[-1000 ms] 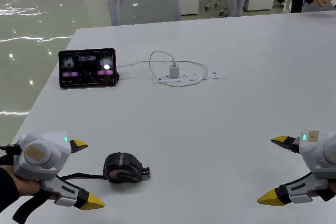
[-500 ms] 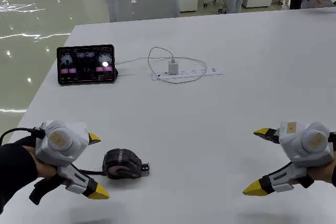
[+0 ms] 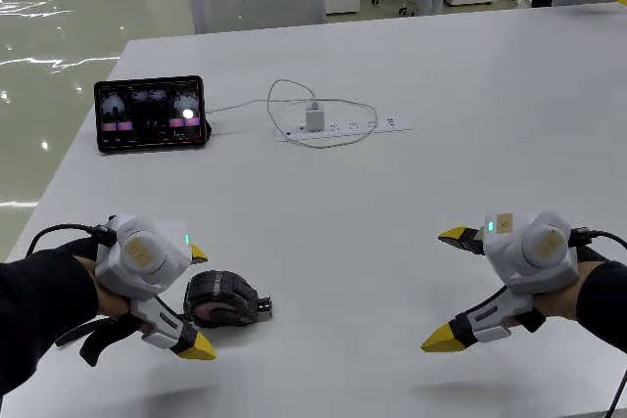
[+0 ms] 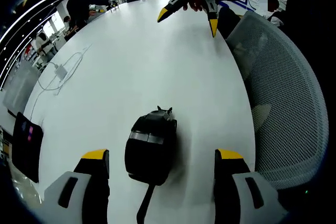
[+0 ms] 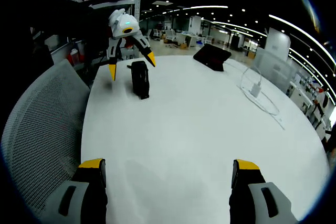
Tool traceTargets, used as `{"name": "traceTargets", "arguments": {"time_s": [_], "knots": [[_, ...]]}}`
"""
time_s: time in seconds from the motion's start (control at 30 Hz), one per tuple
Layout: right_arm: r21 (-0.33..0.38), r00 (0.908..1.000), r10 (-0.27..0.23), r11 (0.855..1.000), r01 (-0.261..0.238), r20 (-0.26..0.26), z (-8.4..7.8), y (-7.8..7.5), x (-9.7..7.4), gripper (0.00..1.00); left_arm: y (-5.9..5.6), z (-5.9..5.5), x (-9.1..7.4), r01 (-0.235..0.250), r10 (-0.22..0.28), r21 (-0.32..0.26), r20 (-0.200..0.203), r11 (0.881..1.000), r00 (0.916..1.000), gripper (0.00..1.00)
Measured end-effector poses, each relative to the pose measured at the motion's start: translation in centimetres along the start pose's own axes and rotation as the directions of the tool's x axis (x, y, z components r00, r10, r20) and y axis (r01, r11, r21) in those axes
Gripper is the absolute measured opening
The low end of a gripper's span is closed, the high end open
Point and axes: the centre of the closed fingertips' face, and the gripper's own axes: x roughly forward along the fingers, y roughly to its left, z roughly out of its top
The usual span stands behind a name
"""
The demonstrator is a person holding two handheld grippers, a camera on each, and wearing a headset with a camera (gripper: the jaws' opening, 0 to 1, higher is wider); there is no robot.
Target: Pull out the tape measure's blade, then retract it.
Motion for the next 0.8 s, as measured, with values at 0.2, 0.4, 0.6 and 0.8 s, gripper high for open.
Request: {"name": "traceTargets", "arguments": {"time_s": [0.2, 0.4, 0.6, 0.8], "knots": [[-0.003, 0.9998, 0.021, 1.0, -0.021, -0.001, 0.5, 0.4, 1.1, 0.99, 0.4, 0.5, 0.4, 0.001, 0.0, 0.02, -0.007, 1.0, 1.0, 0.69], [-0.019, 0.999, 0.045, 0.999, -0.045, -0.001, 1.2, 0.9, 2.3, 0.99, 0.5, 0.7, 1.1, -0.002, 0.003, 0.07, -0.016, 0.998, 0.9999, 0.59], [-0.047, 0.9972, 0.074, 0.996, -0.074, -0.008, 1.9, 1.5, 3.3, 0.99, 0.6, 0.8, 1.4, 0.009, -0.006, 0.085, -0.038, 0.996, 0.9992, 0.51], [-0.052, 0.9961, 0.088, 0.995, -0.088, 0.001, 2.7, 1.8, 3.9, 0.99, 1.1, 1.0, 1.4, -0.009, 0.013, 0.096, -0.048, 0.995, 0.9988, 0.32]]}}
